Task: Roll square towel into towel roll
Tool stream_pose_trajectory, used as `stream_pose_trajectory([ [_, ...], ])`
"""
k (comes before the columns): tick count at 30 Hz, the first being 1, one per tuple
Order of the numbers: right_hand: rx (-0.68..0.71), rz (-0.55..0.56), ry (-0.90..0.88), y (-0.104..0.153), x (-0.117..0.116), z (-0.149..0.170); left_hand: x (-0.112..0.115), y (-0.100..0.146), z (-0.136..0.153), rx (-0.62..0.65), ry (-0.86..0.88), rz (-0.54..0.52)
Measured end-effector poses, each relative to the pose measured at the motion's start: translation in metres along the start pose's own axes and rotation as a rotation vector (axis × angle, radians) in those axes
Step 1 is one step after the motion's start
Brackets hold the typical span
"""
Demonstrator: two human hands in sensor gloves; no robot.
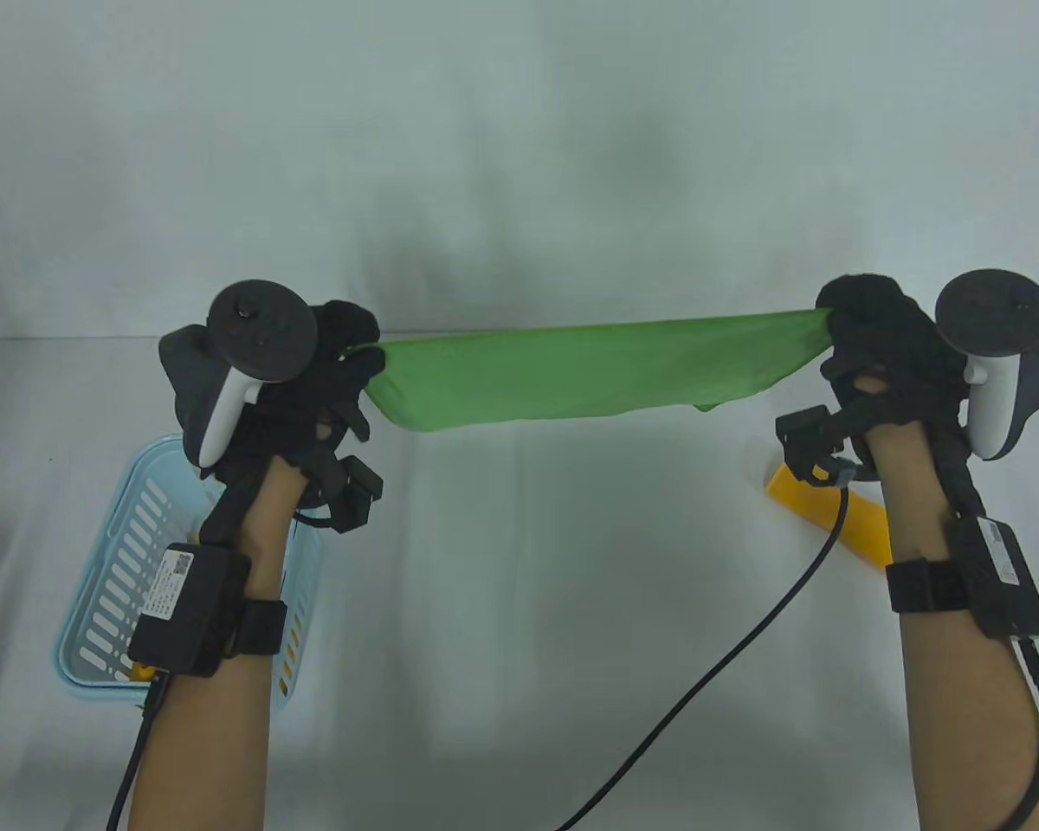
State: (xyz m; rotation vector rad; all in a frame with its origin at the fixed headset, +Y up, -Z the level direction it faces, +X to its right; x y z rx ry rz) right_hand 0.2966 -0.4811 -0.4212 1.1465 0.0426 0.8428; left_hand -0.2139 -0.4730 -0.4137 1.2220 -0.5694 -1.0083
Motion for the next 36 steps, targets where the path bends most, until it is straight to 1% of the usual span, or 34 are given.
stream_pose_trajectory([
  [4,-0.029,-0.052,0.003,0.001,-0.018,0.031,0.037,0.005,0.025,-0.042,0.041,0.065],
  [8,-0.035,-0.115,0.026,0.003,-0.030,0.052,0.055,0.009,0.044,-0.075,0.054,0.094],
  [12,-0.016,-0.182,0.109,0.008,-0.044,0.077,0.078,0.016,0.061,-0.089,0.016,0.131],
  [13,-0.012,-0.210,0.119,0.009,-0.047,0.083,0.082,0.017,0.064,-0.086,0.006,0.139],
  [14,-0.014,-0.257,0.124,0.010,-0.051,0.092,0.087,0.019,0.067,-0.070,-0.025,0.174],
  [18,-0.016,-0.385,0.151,0.017,-0.054,0.115,0.095,0.033,0.077,0.020,-0.123,0.252],
  [22,0.009,-0.493,0.212,0.029,-0.053,0.135,0.103,0.057,0.087,0.096,-0.167,0.362],
  [26,0.002,-0.600,0.239,0.038,-0.057,0.158,0.108,0.075,0.093,0.161,-0.228,0.411],
  [31,-0.006,-0.692,0.317,0.047,-0.061,0.186,0.119,0.095,0.100,0.211,-0.259,0.512],
  [36,-0.023,-0.747,0.309,0.059,-0.056,0.202,0.131,0.116,0.107,0.254,-0.322,0.625],
])
Point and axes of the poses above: the tracker on the back of each hand, its own z axis roughly to the little-finger side, its own y axis roughly from the fingertips to the wrist, x = y × z, the point moved 3 cm from there along -y, roughly from the wrist to the fingertips, and after that the axes turned 14 degrees about -x, right-handed, at the moved point
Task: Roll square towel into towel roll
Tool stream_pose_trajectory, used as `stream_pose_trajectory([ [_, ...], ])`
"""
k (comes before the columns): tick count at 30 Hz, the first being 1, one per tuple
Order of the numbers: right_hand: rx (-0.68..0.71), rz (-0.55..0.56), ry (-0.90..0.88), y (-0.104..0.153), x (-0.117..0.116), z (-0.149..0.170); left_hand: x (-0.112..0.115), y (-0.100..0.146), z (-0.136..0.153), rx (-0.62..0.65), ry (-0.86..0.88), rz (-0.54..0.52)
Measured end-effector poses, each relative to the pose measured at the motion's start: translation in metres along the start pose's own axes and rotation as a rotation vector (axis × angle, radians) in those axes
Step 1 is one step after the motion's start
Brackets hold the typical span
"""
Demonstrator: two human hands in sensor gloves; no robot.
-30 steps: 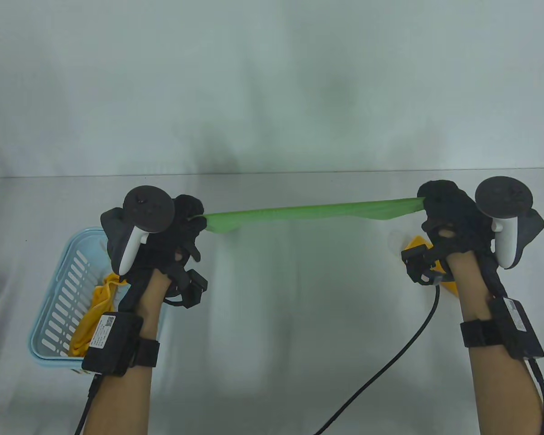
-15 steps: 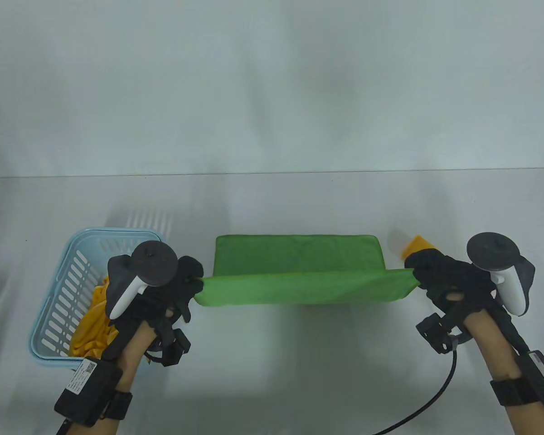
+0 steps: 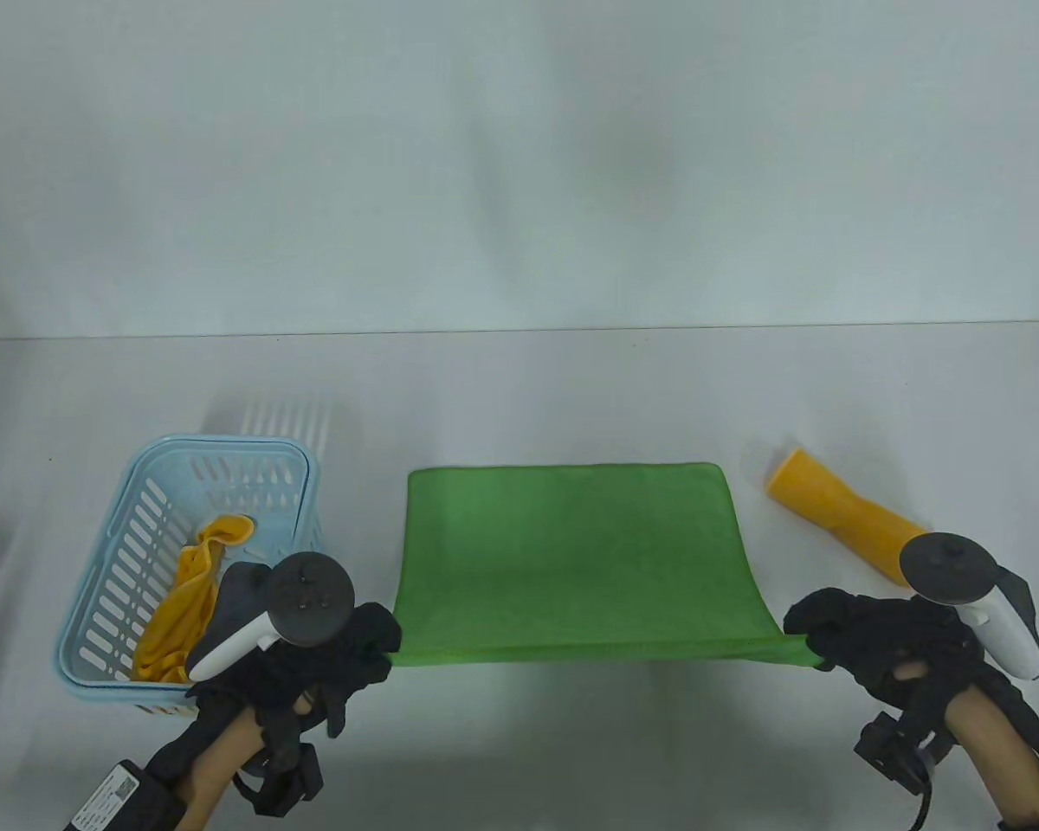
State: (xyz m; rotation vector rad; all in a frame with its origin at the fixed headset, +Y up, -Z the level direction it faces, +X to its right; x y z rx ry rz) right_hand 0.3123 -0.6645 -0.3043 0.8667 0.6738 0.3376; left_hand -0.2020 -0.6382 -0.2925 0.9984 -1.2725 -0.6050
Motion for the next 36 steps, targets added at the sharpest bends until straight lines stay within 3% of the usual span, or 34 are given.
stream_pose_trajectory([
  [3,0.020,-0.009,-0.014,0.008,0.000,0.002,0.011,0.008,-0.004,0.025,-0.054,0.058],
  [6,0.043,0.007,0.008,0.014,0.002,-0.003,0.013,0.008,-0.005,0.008,-0.083,0.046],
  [13,0.051,0.268,0.016,0.003,0.015,-0.024,-0.013,-0.019,-0.007,-0.164,-0.048,-0.105],
  [18,0.055,0.407,0.013,-0.019,0.021,-0.044,-0.031,-0.049,-0.013,-0.282,-0.125,-0.213],
  [21,0.023,0.474,0.047,-0.037,0.025,-0.054,-0.035,-0.070,-0.014,-0.349,-0.121,-0.225],
  [27,-0.054,0.519,0.012,-0.071,0.030,-0.065,-0.041,-0.106,-0.015,-0.460,-0.149,-0.264],
  [36,-0.173,0.613,0.119,-0.119,0.022,-0.084,-0.034,-0.154,-0.014,-0.610,-0.163,-0.314],
])
Point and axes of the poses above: the tracker on the back of each hand, its own z axis roughly to the little-finger side, its own y axis roughly from the fingertips to the wrist, x = y × z, the point moved 3 cm from there along -y, roughly from the wrist to the fingertips, and after that the axes turned 14 degrees about -x, right-handed, at the moved point
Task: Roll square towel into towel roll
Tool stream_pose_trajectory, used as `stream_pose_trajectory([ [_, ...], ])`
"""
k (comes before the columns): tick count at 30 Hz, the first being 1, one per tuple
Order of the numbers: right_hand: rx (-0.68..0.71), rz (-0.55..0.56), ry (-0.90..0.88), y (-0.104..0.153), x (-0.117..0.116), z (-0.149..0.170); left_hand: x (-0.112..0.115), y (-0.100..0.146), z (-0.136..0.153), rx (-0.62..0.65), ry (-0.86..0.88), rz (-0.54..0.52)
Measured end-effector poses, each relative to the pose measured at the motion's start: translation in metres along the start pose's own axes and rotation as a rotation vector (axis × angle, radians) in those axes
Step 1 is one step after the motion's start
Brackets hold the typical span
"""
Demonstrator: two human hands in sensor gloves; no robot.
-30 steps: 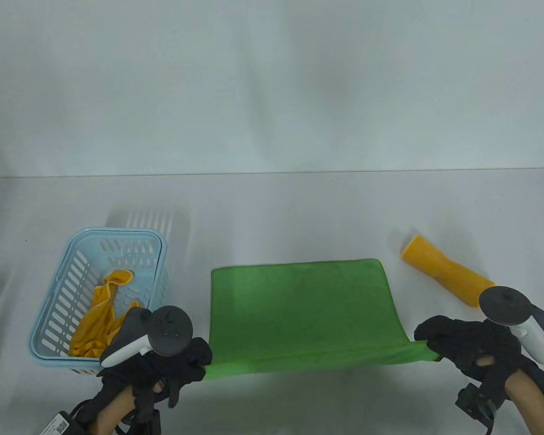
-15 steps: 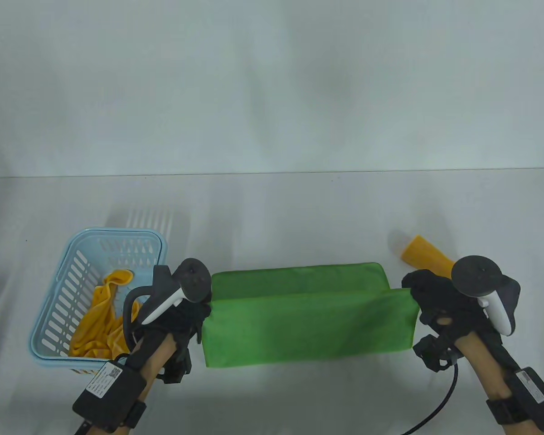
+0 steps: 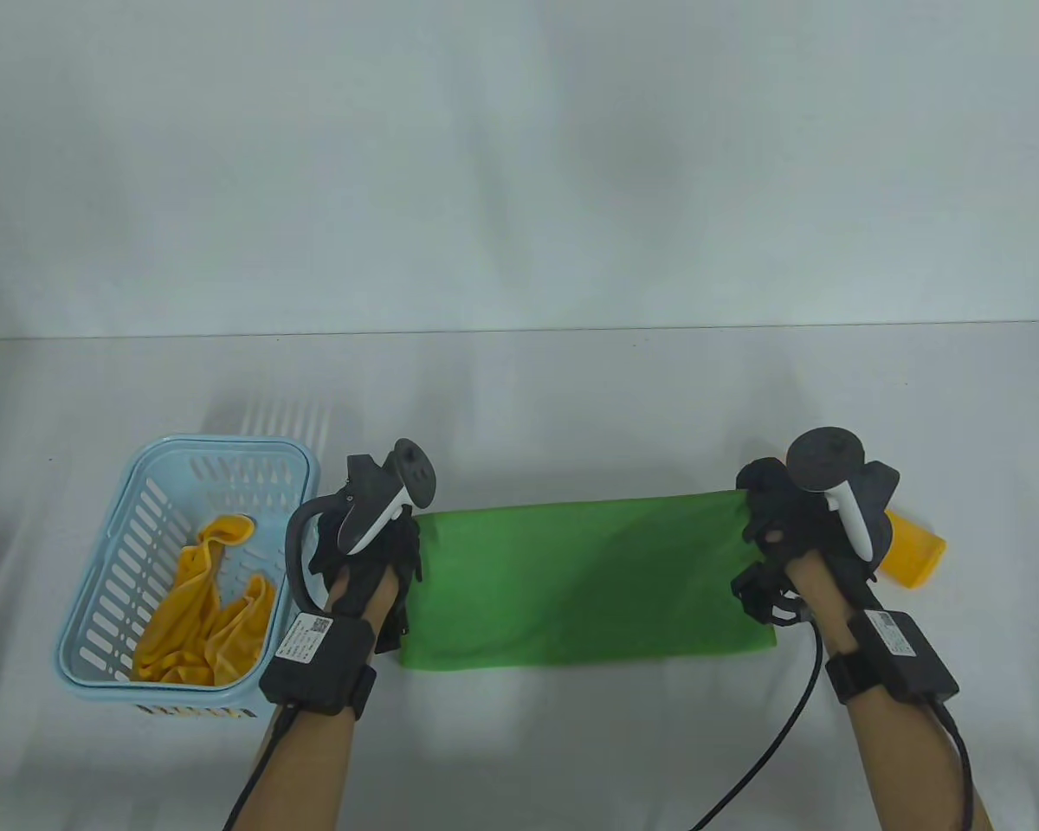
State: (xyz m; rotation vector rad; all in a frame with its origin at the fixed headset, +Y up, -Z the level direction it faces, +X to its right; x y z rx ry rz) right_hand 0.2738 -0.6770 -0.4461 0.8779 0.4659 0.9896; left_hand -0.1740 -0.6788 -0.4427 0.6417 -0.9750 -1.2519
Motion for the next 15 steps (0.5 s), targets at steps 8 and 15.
stream_pose_trajectory([
  [8,-0.085,0.095,0.137,-0.023,-0.043,-0.012,0.035,-0.030,-0.024,-0.071,-0.009,-0.041],
  [15,-0.098,0.189,0.277,-0.026,-0.064,-0.022,0.053,-0.046,-0.029,-0.113,0.025,-0.064],
])
Point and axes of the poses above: the tracker on the back of each hand, its own z axis roughly to the little-finger side, its own y axis roughly from the fingertips to the wrist, x = y × z, the point moved 3 cm from there along -y, roughly from the wrist to the fingertips, and after that the axes turned 14 degrees about -x, right-handed, at the moved point
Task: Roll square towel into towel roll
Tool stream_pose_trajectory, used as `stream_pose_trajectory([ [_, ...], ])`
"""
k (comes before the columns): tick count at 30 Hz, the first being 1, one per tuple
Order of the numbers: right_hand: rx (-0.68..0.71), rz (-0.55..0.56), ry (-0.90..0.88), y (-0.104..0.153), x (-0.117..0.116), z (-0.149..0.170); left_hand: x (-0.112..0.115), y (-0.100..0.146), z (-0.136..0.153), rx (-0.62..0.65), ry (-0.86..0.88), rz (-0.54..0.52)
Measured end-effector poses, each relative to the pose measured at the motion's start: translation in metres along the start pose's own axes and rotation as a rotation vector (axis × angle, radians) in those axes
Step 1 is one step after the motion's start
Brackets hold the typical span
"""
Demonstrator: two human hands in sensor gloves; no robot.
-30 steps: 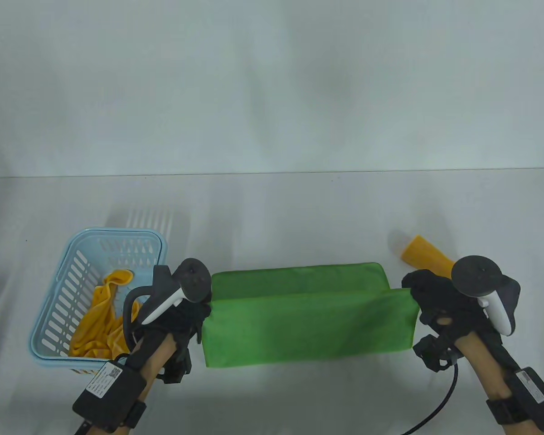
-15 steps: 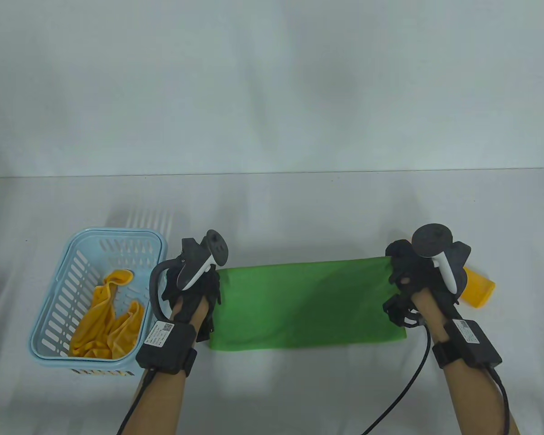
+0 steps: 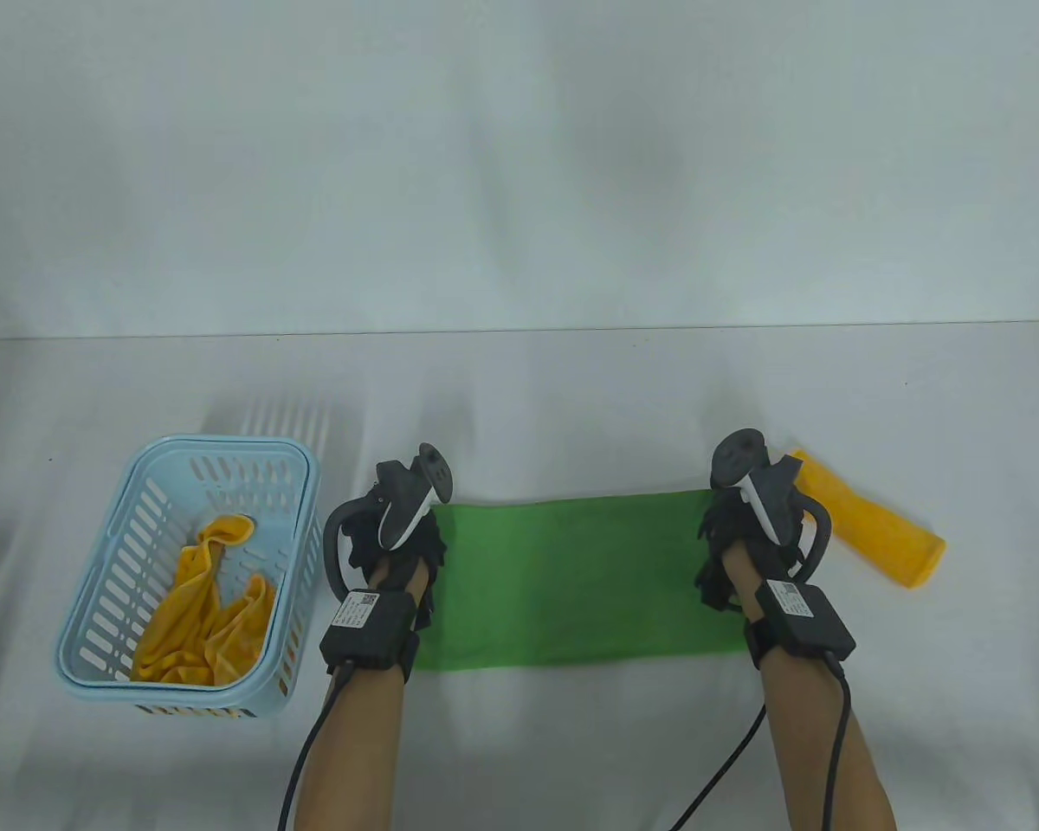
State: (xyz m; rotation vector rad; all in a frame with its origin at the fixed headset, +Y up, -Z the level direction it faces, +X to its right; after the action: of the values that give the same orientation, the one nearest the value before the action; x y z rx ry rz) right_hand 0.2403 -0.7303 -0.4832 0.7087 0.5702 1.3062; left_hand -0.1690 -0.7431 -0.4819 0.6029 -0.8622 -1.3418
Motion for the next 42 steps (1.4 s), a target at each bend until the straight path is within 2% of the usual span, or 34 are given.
stream_pose_trajectory([
  [4,0.002,0.058,0.051,0.006,0.004,-0.004,0.000,0.001,0.001,0.013,0.018,0.000],
  [9,0.034,0.072,0.050,0.016,0.015,-0.005,-0.009,0.012,-0.001,0.089,0.065,0.032],
  [17,0.126,0.054,-0.032,0.043,0.037,0.002,-0.040,0.052,0.006,0.246,0.126,-0.007],
  [24,0.287,0.002,-0.167,0.087,0.050,0.003,-0.065,0.098,0.033,0.372,0.179,-0.090],
  [29,0.398,-0.022,-0.170,0.122,0.051,-0.008,-0.074,0.124,0.055,0.431,0.224,-0.156],
  [36,0.555,-0.087,-0.172,0.176,0.043,-0.036,-0.089,0.139,0.080,0.457,0.327,-0.213],
  [42,0.685,-0.214,-0.155,0.221,0.018,-0.068,-0.099,0.141,0.099,0.461,0.387,-0.247],
])
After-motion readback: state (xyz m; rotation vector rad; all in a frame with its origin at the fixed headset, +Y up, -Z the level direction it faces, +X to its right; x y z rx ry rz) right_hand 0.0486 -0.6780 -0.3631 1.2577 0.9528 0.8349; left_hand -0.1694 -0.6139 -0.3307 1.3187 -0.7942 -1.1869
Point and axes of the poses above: the tracker on the back of each hand, its own z axis roughly to the little-finger side, its own y axis roughly from the fingertips to the wrist, x = y × z, the point moved 3 cm from there along -y, roughly from the wrist to the fingertips, and after that the axes turned 14 degrees about -x, right-handed, at the moved point
